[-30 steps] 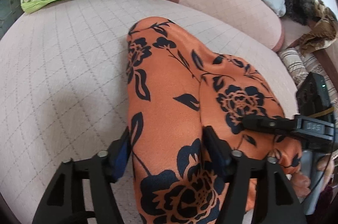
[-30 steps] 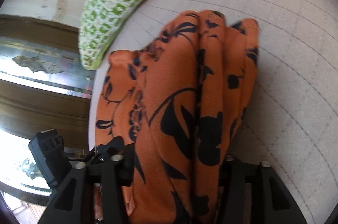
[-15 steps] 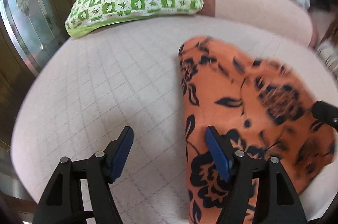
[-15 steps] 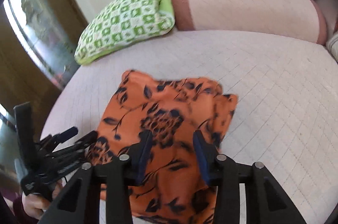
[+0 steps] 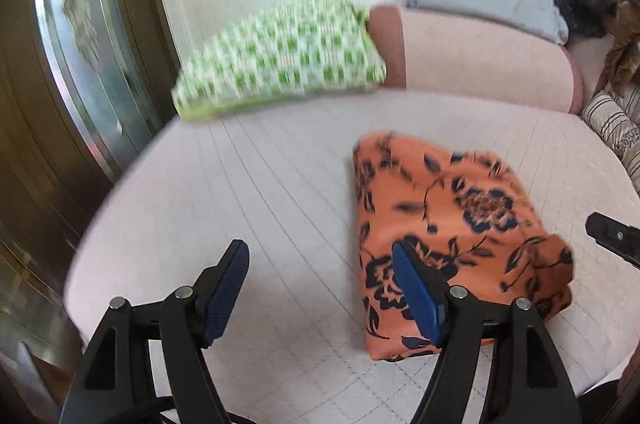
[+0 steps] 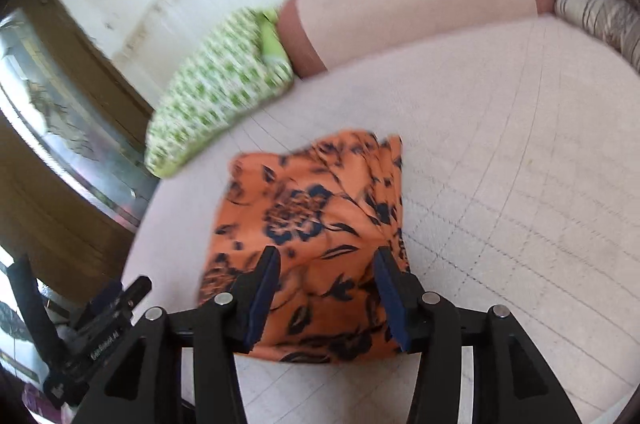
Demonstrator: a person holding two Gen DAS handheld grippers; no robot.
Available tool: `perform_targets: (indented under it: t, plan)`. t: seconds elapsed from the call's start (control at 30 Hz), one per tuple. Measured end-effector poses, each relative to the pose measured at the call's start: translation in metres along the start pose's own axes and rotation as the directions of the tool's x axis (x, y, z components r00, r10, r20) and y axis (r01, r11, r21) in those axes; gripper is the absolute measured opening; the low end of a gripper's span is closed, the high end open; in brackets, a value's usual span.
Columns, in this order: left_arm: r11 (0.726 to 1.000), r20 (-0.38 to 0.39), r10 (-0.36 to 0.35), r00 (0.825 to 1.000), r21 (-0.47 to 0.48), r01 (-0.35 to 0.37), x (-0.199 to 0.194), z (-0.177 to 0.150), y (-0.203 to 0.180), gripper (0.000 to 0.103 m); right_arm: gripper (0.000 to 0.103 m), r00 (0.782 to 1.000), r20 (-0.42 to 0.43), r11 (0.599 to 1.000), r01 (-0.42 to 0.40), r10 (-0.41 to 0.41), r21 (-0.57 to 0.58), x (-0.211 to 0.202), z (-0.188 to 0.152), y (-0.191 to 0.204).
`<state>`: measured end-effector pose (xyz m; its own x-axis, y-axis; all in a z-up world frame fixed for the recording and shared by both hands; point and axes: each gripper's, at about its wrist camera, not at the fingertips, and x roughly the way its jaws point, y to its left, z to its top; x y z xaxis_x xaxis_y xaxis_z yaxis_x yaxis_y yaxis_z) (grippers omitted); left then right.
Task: Fold small clothes
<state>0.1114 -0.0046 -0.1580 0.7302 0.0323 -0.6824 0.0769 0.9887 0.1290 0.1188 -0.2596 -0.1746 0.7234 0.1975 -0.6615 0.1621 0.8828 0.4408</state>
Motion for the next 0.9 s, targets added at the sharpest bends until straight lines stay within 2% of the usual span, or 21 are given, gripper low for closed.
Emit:
perform_targets:
  t: [0.1, 0.17, 0.3, 0.43, 0.6, 0.9]
  plan:
    - [1.0, 0.055, 0.028, 0.998, -0.006, -0.028, -0.027, 0.012, 0.003, 0.082, 0.054, 0.997, 0.071, 0.999, 0.001, 0.002, -0.052, -0.026, 0.001, 0.023]
    - [1.0, 0.087, 0.019, 0.996, -0.019, -0.017, -0.047, 0.019, 0.004, 0.082, 0.055, 0.993, 0.116, 0.997, 0.011, -0.002, -0.081, -0.046, -0.001, 0.035]
    - [0.999, 0.118, 0.019, 0.993, -0.031, -0.015, -0.072, 0.023, 0.008, 0.083, 0.058, 0.983, 0.184, 0.994, 0.006, 0.014, -0.111, -0.088, -0.008, 0.054]
    - [0.999, 0.141, 0.015, 0.99, -0.037, -0.01, -0.096, 0.025, 0.01, 0.084, 0.061, 0.973, 0.23, 0.988, 0.011, 0.025, -0.151, -0.111, -0.012, 0.069]
    - [0.998, 0.149, 0.048, 0.988, -0.04, -0.043, -0.112, 0.025, 0.014, 0.084, 0.061, 0.97, 0.237, 0.984, -0.001, 0.044, -0.178, -0.123, -0.018, 0.082]
    - [0.997, 0.152, 0.054, 0.987, -0.065, -0.044, -0.122, 0.02, 0.029, 0.084, 0.061, 0.971, 0.231, 0.971, -0.008, 0.064, -0.239, -0.126, -0.029, 0.107]
